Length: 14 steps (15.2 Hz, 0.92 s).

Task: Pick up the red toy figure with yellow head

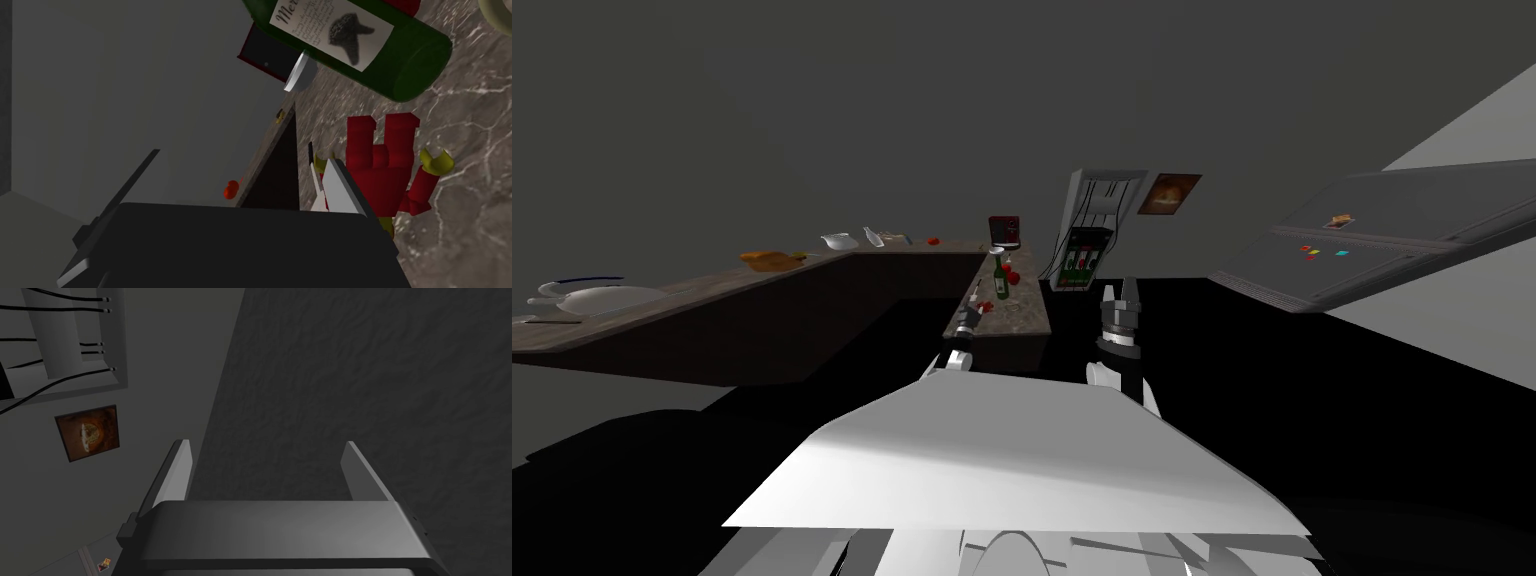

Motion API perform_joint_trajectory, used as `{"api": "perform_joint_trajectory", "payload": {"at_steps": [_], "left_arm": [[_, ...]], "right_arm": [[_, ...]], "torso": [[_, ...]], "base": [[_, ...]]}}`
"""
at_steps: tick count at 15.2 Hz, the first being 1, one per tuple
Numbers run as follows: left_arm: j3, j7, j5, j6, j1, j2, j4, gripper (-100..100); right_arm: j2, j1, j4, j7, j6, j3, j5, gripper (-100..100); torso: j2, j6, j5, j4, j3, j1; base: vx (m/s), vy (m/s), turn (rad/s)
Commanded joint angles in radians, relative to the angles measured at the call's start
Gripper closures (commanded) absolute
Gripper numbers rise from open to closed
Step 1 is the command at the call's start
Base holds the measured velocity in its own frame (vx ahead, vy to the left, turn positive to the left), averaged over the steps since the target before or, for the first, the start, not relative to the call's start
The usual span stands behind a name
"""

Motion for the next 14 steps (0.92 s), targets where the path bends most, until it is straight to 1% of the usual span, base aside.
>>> {"api": "perform_joint_trajectory", "payload": {"at_steps": [1,8,9,10,11,12,14], "left_arm": [[-0.002,0.021,0.024,0.029,-0.017,-0.011,0.035,-100],[-0.004,0.088,0.098,0.093,-0.075,-0.031,0.158,-100],[-0.004,0.093,0.103,0.098,-0.080,-0.033,0.167,-100],[-0.004,0.082,0.093,0.090,-0.072,-0.032,0.149,-100],[-0.004,0.085,0.095,0.093,-0.073,-0.033,0.152,-100],[-0.004,0.085,0.095,0.093,-0.073,-0.033,0.152,100],[-0.004,0.085,0.095,0.093,-0.073,-0.033,0.152,100]], "right_arm": [[0.000,0.000,0.000,0.000,0.000,0.000,0.000,0],[0.000,0.000,0.000,0.000,0.000,0.000,0.000,0],[0.000,0.000,0.000,0.000,0.000,0.000,0.000,0],[0.000,0.000,0.000,0.000,0.000,0.000,0.000,0],[0.000,0.000,0.000,0.000,0.000,0.000,0.000,0],[0.000,0.000,0.000,0.000,0.000,0.000,0.000,0],[0.000,0.000,0.000,0.000,0.000,0.000,0.000,0]], "torso": [[0.000,0.000,0.000,0.000,0.000,0.000],[-0.001,0.000,0.000,0.000,-0.001,0.000],[-0.001,0.000,0.000,0.000,-0.001,0.000],[-0.002,0.000,0.000,0.000,-0.001,0.000],[-0.001,0.000,0.000,0.000,-0.001,0.001],[0.000,0.000,0.000,0.000,0.000,0.002],[0.001,0.000,0.000,0.000,0.001,0.003]], "base": [[0.029,-0.057,0.021],[0.037,-0.054,0.021],[0.050,-0.052,0.018],[0.029,-0.030,0.007],[0.011,-0.012,0.002],[0.005,-0.006,0.001],[0.000,0.000,0.000]]}}
